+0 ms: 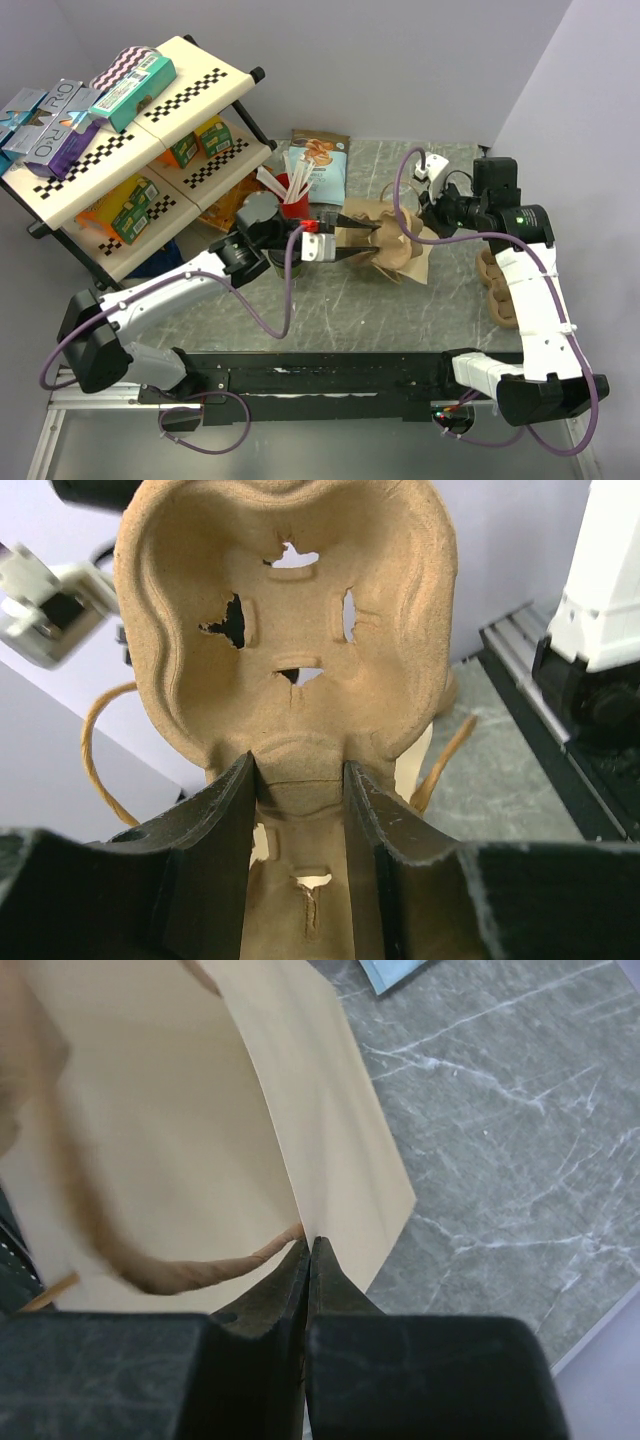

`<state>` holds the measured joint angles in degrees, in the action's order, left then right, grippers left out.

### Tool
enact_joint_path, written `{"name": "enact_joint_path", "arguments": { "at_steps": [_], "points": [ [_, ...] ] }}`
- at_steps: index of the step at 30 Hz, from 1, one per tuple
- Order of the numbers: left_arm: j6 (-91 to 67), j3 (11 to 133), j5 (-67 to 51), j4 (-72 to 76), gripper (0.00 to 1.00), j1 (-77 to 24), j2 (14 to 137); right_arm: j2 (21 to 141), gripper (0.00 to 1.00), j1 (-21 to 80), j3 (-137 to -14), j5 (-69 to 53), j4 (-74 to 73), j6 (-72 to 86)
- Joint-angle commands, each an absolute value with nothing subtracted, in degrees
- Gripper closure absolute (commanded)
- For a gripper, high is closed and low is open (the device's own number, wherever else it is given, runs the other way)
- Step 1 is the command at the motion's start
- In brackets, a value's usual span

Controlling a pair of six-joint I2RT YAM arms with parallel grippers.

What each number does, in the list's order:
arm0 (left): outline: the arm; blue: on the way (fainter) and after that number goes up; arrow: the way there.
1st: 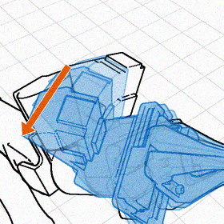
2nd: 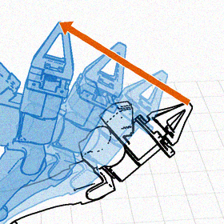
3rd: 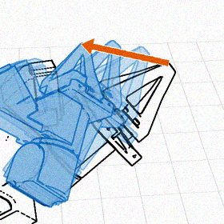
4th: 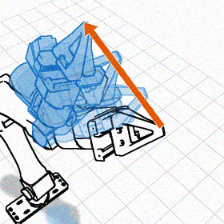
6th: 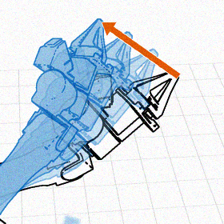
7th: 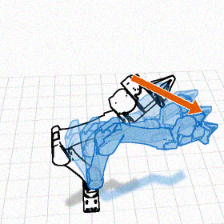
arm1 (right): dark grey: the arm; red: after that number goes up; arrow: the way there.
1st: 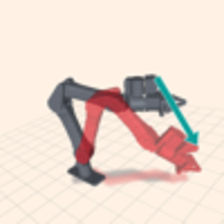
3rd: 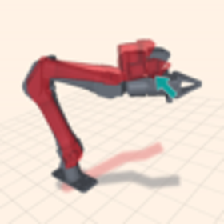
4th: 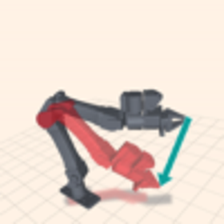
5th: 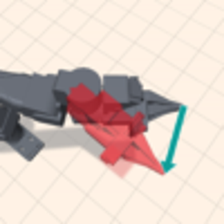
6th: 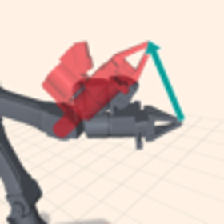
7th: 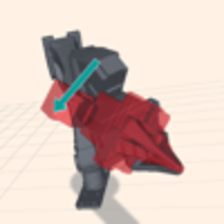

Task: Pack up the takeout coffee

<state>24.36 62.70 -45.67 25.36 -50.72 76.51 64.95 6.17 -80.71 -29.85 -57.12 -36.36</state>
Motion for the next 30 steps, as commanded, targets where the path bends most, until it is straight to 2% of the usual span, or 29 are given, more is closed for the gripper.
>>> {"name": "enact_joint_path", "arguments": {
  "at_steps": [1, 13, 20, 30],
  "points": [
    [31.81, 67.23, -47.81, 19.62, 0.99, -50.89, 79.10, 63.81, 1.00, 6.68, -82.44, -31.99, -56.95, -39.20],
    [22.68, 73.03, -53.95, 16.80, 0.99, -50.45, 77.78, 62.75, 1.00, 7.12, -81.12, -30.76, -57.74, -41.48],
    [29.08, 75.58, -57.04, 8.97, 0.99, -49.66, 78.13, 61.79, 1.00, 7.21, -79.54, -29.71, -57.22, -42.19],
    [36.46, 74.80, -53.79, 9.93, 0.99, -49.22, 82.09, 60.29, 1.00, 7.29, -79.45, -28.65, -57.13, -42.80]
  ]
}}
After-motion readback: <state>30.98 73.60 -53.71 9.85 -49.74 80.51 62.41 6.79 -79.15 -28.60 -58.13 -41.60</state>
